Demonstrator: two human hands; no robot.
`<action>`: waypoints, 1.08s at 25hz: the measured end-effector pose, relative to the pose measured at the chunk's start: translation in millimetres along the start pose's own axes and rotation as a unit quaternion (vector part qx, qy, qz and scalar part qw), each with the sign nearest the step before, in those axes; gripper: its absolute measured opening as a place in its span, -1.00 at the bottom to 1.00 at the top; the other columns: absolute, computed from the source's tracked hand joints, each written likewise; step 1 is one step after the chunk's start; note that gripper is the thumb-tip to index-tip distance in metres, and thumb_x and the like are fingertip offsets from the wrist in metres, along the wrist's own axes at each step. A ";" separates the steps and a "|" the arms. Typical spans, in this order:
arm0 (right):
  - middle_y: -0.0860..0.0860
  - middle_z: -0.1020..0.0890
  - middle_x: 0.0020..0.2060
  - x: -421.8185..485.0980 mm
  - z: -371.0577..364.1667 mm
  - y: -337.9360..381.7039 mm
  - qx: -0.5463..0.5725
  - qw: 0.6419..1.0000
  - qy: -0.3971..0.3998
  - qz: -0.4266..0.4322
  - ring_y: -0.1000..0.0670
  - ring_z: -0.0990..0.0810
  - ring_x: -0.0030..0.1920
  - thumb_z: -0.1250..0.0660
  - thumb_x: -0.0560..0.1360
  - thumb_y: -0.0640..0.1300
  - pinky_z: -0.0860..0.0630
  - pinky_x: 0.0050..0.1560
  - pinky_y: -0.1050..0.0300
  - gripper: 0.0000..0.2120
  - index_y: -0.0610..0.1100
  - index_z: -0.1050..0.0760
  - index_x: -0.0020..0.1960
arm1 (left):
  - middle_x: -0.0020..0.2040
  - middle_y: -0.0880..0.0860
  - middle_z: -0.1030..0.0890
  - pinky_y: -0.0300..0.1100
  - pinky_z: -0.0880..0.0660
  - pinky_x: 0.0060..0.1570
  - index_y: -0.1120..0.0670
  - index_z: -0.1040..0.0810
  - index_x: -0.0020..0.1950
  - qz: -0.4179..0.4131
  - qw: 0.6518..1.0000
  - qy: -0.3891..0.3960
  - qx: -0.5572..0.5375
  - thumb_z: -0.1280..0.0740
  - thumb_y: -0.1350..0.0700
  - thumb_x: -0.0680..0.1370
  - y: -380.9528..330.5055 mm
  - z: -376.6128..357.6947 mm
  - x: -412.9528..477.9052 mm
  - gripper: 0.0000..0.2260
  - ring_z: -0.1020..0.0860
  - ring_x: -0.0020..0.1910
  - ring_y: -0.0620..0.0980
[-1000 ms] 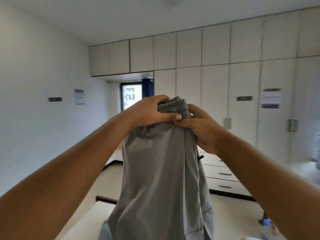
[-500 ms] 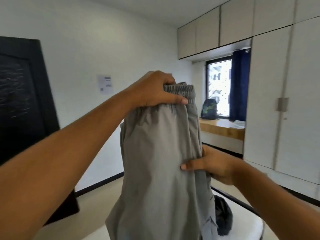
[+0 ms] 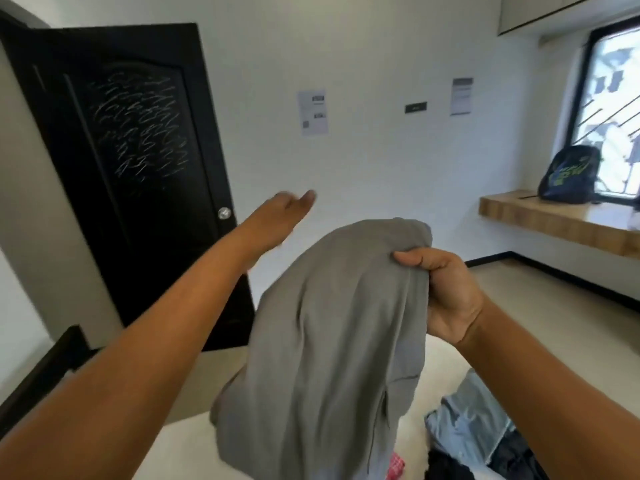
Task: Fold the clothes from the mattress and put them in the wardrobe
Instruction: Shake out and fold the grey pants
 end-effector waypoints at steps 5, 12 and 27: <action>-0.23 -0.62 0.29 37.6 40.0 -35.6 0.117 0.991 0.049 -0.046 -0.22 -0.66 0.23 -0.23 0.53 -0.24 -0.55 0.27 -0.16 -0.59 -0.29 -0.59 0.33 | 0.12 0.09 -0.70 0.16 -0.52 0.26 0.03 -0.59 0.26 0.332 0.904 0.027 -0.267 -0.08 -0.42 0.52 153.9 -78.6 -150.9 -0.36 -0.63 0.15 0.14; -0.23 -0.59 0.34 44.3 78.5 -55.9 0.122 0.975 0.109 -0.149 -0.23 -0.58 0.34 -0.25 0.54 -0.20 -0.53 0.30 -0.20 -0.53 -0.27 -0.49 0.43 | 0.48 0.10 -0.46 0.21 -0.26 0.53 -0.10 -0.25 0.56 0.447 0.819 0.026 -0.359 0.06 -0.56 0.32 200.2 -194.4 -255.8 -0.09 -0.43 0.48 0.21; -0.16 -0.64 0.26 40.7 70.5 4.5 0.095 0.964 0.227 -0.096 -0.20 -0.67 0.22 -0.26 0.51 -0.16 -0.63 0.16 -0.15 -0.55 -0.19 -0.51 0.39 | 0.30 0.05 -0.66 -0.01 -0.64 0.08 0.00 -0.43 0.45 0.256 0.823 -0.146 -0.486 -0.69 -0.29 0.01 144.9 -190.6 -235.1 0.08 -0.65 0.24 0.10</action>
Point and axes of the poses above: each hand's wrist, its own x-axis towards the middle knuckle, its own z-axis out of the back of the hand, y = z × x, the point moved 9 cm from there along x, towards the middle knuckle
